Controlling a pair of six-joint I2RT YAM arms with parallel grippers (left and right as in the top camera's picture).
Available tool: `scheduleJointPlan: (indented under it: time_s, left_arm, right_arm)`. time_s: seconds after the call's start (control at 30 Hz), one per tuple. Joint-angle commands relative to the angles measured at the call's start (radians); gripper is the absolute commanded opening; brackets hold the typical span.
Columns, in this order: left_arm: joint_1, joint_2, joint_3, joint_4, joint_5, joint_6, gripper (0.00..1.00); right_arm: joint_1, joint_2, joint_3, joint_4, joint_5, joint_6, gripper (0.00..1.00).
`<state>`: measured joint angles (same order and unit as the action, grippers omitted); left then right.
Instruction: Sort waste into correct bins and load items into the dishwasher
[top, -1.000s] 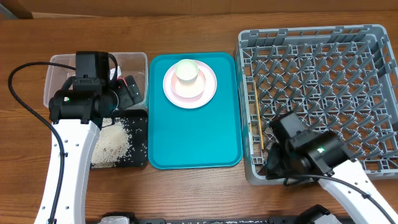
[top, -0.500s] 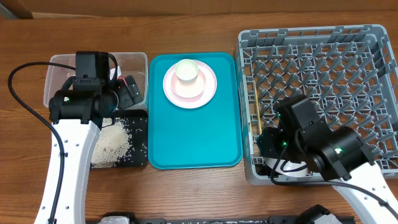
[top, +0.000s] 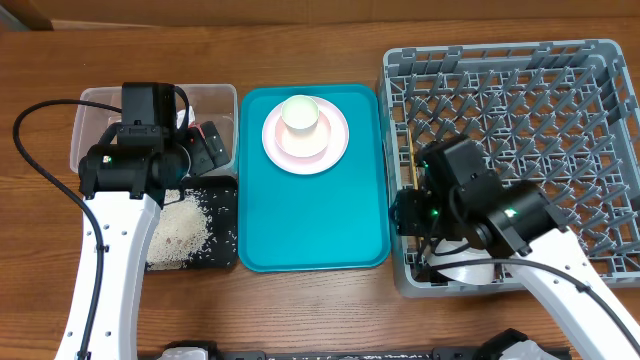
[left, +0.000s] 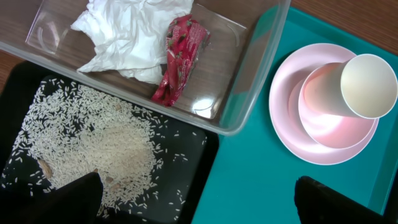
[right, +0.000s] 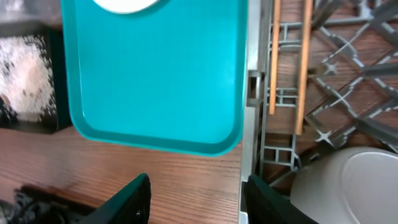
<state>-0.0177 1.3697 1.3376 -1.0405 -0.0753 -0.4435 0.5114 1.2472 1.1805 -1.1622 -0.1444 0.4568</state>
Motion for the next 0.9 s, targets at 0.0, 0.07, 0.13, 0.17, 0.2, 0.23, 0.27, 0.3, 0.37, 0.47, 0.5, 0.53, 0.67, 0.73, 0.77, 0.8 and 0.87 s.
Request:
scheduleJointPlan:
  time_s: [0.0,0.07,0.13,0.17,0.2,0.23,0.27,0.3,0.37,0.47,0.5,0.53,0.67,0.73,0.77,0.8,0.87]
  left_arm:
    - [0.004,-0.001,0.014,0.001,-0.003,0.002,1.00]
    - [0.004,-0.001,0.014,0.001,-0.003,0.002,1.00]
    - [0.004,-0.001,0.014,0.001,-0.003,0.002,1.00]
    - [0.004,-0.001,0.014,0.001,-0.003,0.002,1.00]
    - [0.004,-0.001,0.014,0.001,-0.003,0.002,1.00]
    - [0.004,-0.001,0.014,0.001,-0.003,0.002,1.00]
    - [0.004,-0.001,0.014,0.001,-0.003,0.002,1.00]
    - [0.004,-0.001,0.014,0.001,-0.003,0.002,1.00]
    - [0.004,-0.001,0.014,0.001,-0.003,0.002,1.00]
    - [0.004,-0.001,0.014,0.001,-0.003,0.002,1.00]
    - [0.004,-0.001,0.014,0.001,-0.003,0.002,1.00]
    - [0.004,-0.001,0.014,0.001,-0.003,0.002,1.00]
    - [0.004,-0.001,0.014,0.001,-0.003,0.002,1.00]
    - [0.004,-0.001,0.014,0.001,-0.003,0.002,1.00]
    - [0.004,-0.001,0.014,0.001,-0.003,0.002,1.00]
    - [0.004,-0.001,0.014,0.001,-0.003,0.002,1.00]
    - [0.004,-0.001,0.014,0.001,-0.003,0.002,1.00]
  right_arm:
    - [0.006,0.055,0.072,-0.002,-0.022,-0.089,0.51]
    - [0.006,0.108,0.130,-0.001,-0.022,-0.130,0.51]
    - [0.006,0.171,0.204,0.004,-0.022,-0.163,0.51]
    - [0.006,0.212,0.255,0.010,-0.022,-0.175,0.51]
    - [0.007,0.249,0.302,0.014,-0.022,-0.185,0.51]
    - [0.010,0.293,0.356,0.021,-0.022,-0.200,0.52]
    - [0.011,0.331,0.402,0.030,-0.022,-0.212,0.53]
    - [0.014,0.368,0.445,0.041,-0.022,-0.227,0.54]
    - [0.020,0.449,0.531,0.077,-0.021,-0.262,0.56]
    - [0.031,0.557,0.626,0.153,-0.021,-0.330,0.55]
    - [0.038,0.588,0.634,0.208,-0.017,-0.359,0.55]
    - [0.045,0.608,0.633,0.259,-0.004,-0.375,0.54]
    - [0.091,0.713,0.629,0.443,0.058,-0.449,0.46]
    - [0.109,0.760,0.629,0.503,0.065,-0.476,0.46]
    - [0.118,0.786,0.629,0.529,0.065,-0.484,0.46]
    - [0.126,0.808,0.627,0.549,0.064,-0.489,0.46]
    - [0.143,0.853,0.627,0.580,0.064,-0.501,0.46]
